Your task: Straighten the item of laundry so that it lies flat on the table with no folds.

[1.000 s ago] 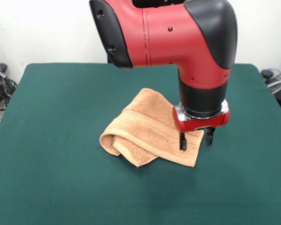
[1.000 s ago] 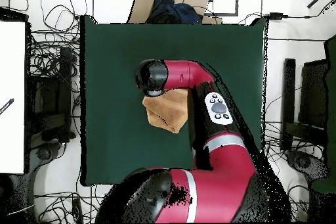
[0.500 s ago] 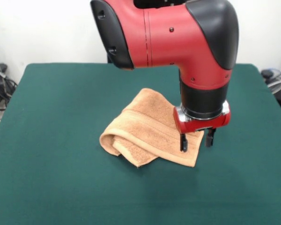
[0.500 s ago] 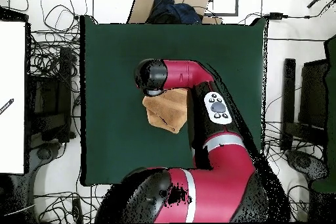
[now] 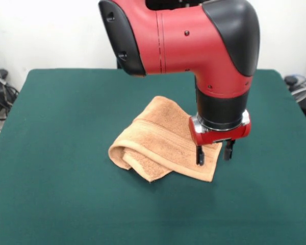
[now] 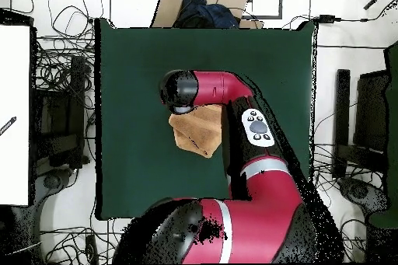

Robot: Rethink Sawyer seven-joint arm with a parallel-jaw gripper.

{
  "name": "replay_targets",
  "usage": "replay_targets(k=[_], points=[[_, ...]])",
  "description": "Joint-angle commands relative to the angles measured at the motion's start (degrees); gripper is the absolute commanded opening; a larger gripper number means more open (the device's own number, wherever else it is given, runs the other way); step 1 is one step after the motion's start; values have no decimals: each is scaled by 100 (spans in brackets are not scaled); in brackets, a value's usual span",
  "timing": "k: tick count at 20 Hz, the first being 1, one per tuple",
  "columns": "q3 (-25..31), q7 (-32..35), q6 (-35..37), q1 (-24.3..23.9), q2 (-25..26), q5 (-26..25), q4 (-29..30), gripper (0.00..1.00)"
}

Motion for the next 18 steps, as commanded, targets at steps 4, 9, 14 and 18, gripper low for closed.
replay_targets(k=[4,9,14,18], points=[[323,142,228,45,195,109,0,100],[223,206,167,94,342,36,-73,100],[203,234,27,82,548,5,-76,100],[235,215,11,64,563,20,-70,100]])
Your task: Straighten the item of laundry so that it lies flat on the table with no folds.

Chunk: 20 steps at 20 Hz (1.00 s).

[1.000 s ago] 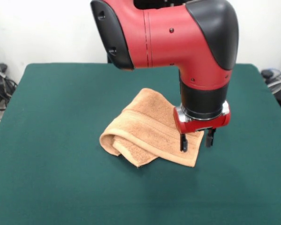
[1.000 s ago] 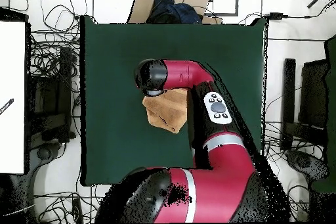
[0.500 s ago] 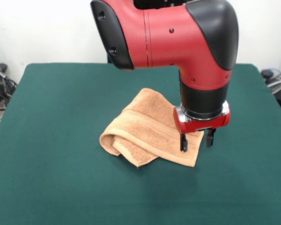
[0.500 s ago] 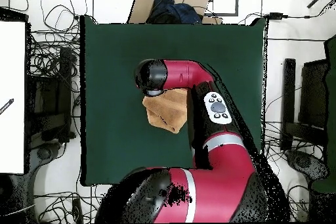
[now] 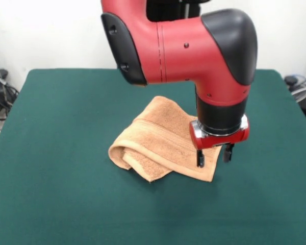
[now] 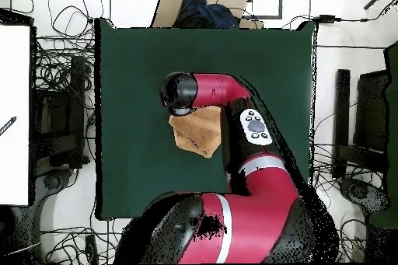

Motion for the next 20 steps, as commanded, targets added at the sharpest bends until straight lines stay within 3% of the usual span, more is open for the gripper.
replay_targets(k=[1,20], points=[[232,218,19,56,340,21,-25,100],[121,317,67,146,255,-14,-84,100]])
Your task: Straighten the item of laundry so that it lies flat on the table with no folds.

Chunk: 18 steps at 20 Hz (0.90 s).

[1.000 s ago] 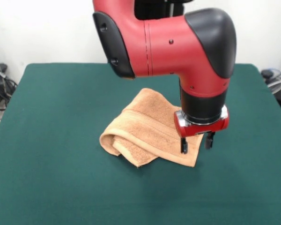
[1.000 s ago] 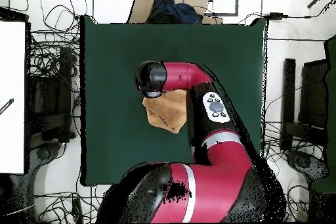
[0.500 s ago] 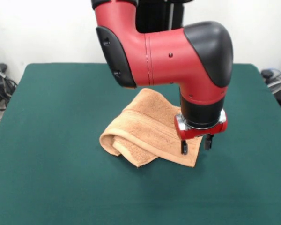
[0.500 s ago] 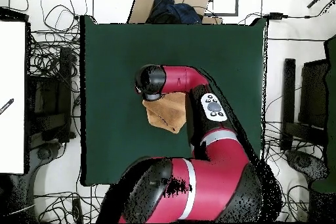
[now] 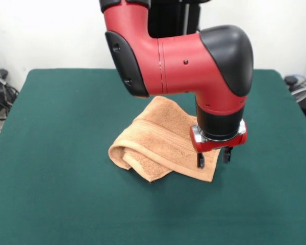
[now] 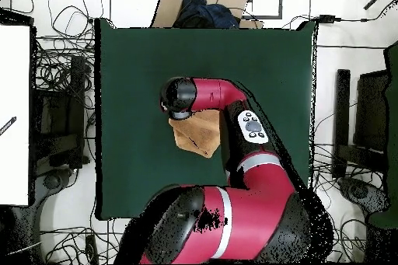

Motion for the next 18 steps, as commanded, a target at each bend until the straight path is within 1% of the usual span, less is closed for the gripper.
replay_targets(k=[1,3,10,15,18], points=[[37,349,122,204,-12,-62,-126,100],[-124,377,251,330,-109,-170,-208,100],[-215,425,119,407,-157,-197,-58,100],[-184,433,15,384,22,-145,-75,100],[-136,367,117,358,66,-96,-119,100]])
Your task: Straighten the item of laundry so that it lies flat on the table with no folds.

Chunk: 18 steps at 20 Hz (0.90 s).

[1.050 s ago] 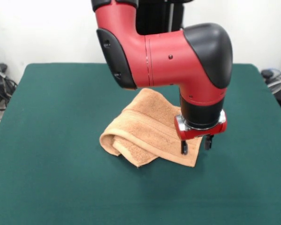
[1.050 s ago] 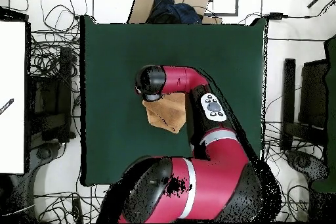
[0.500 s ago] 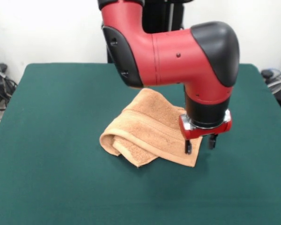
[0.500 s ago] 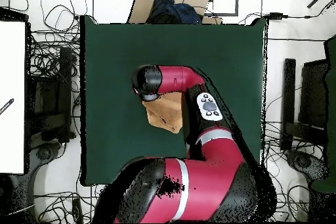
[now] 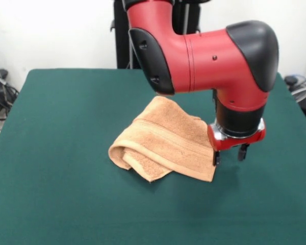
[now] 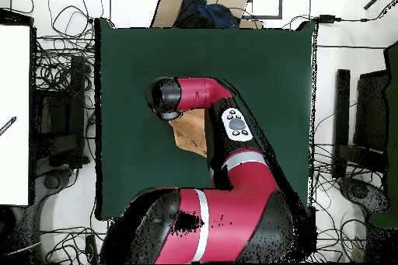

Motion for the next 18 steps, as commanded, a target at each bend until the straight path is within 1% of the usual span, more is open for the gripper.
replay_targets(k=[1,2,3,4,7,11,18], points=[[-175,334,212,91,43,-185,-209,100],[-257,318,285,143,-77,-255,-242,100],[-260,318,377,128,-105,-222,-247,100],[-250,321,302,128,-128,-227,-233,100],[-170,373,274,59,-104,-104,-107,100],[-98,332,268,-10,-77,-52,-75,100],[45,170,411,-194,-214,53,170,100]])
